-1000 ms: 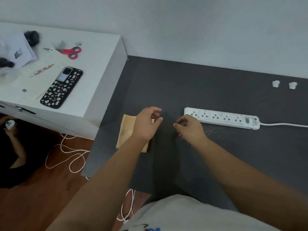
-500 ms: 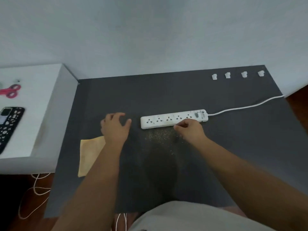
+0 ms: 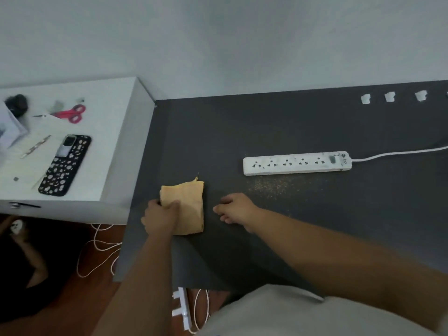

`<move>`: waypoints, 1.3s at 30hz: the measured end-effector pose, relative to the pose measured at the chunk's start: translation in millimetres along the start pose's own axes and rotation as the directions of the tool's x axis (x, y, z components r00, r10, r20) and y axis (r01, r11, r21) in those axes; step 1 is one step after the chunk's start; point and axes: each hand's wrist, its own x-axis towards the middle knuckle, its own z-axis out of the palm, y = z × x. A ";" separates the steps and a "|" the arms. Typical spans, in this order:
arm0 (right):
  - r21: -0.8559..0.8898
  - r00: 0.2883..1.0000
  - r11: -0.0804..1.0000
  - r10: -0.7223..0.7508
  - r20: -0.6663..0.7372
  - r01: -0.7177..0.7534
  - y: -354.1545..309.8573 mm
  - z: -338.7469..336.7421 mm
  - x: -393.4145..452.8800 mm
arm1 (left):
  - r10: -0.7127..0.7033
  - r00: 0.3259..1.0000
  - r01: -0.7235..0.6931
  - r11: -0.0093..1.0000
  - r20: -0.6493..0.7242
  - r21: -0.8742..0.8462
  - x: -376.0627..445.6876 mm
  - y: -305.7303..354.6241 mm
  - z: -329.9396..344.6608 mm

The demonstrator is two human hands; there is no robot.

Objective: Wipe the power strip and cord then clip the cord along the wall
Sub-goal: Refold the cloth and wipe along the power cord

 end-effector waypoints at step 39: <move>-0.730 0.536 0.683 -0.627 -0.565 0.028 67.9 -336.7 -58.5 | 0.775 0.493 -0.821 0.565 0.397 -0.084 -195.3 260.0 173.6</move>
